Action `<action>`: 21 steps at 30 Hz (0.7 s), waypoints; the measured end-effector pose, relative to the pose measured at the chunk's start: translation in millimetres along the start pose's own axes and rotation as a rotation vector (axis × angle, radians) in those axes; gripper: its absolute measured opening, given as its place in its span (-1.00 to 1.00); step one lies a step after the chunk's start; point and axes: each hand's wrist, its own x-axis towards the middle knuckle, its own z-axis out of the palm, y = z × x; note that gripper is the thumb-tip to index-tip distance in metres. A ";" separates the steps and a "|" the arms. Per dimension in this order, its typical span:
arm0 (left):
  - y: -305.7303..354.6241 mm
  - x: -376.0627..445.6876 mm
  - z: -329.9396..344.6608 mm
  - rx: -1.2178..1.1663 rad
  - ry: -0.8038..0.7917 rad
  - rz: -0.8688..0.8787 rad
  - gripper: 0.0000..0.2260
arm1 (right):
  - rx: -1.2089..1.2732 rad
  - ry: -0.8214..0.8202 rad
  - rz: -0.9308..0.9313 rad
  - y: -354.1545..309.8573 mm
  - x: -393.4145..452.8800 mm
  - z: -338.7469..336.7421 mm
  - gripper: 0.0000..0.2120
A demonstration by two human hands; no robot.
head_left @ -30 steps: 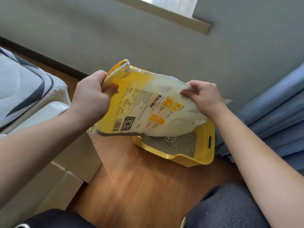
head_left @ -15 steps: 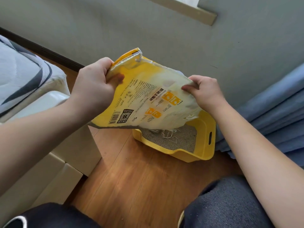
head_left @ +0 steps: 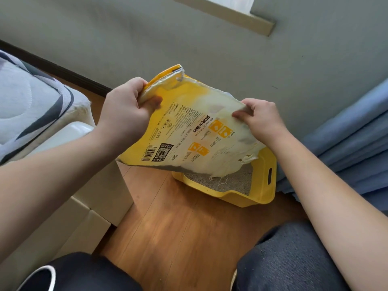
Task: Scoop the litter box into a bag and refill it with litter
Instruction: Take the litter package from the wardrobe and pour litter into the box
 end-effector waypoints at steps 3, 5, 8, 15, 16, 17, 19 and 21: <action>-0.1 -0.6 0.8 -0.007 -0.003 0.013 -0.87 | 0.000 -0.002 0.002 0.2 -1.4 -4.0 -0.87; 0.2 -0.9 1.0 -0.011 -0.004 0.024 -0.88 | -0.016 -0.012 -0.001 0.0 -2.8 -5.4 -0.88; -0.2 -1.0 0.9 -0.009 0.000 0.033 -0.88 | -0.015 -0.013 -0.010 -1.2 -3.9 -5.8 -0.89; -0.4 -2.6 0.4 -0.003 0.017 0.039 -0.89 | -0.028 -0.027 -0.007 -1.6 -3.8 -4.3 -0.88; -0.3 -2.4 0.2 -0.007 0.016 0.040 -0.88 | -0.034 -0.031 -0.009 -1.7 -3.6 -4.0 -0.88; -0.2 -2.4 0.2 -0.012 0.015 0.041 -0.88 | -0.037 -0.033 -0.012 -1.7 -3.4 -3.9 -0.89; -0.1 -2.2 -0.1 -0.020 0.014 0.037 -0.87 | -0.031 -0.033 -0.015 -1.5 -3.1 -3.7 -0.90; 0.0 -2.1 -0.3 -0.021 0.016 0.036 -0.87 | -0.027 -0.036 -0.014 -1.0 -3.1 -3.4 -0.90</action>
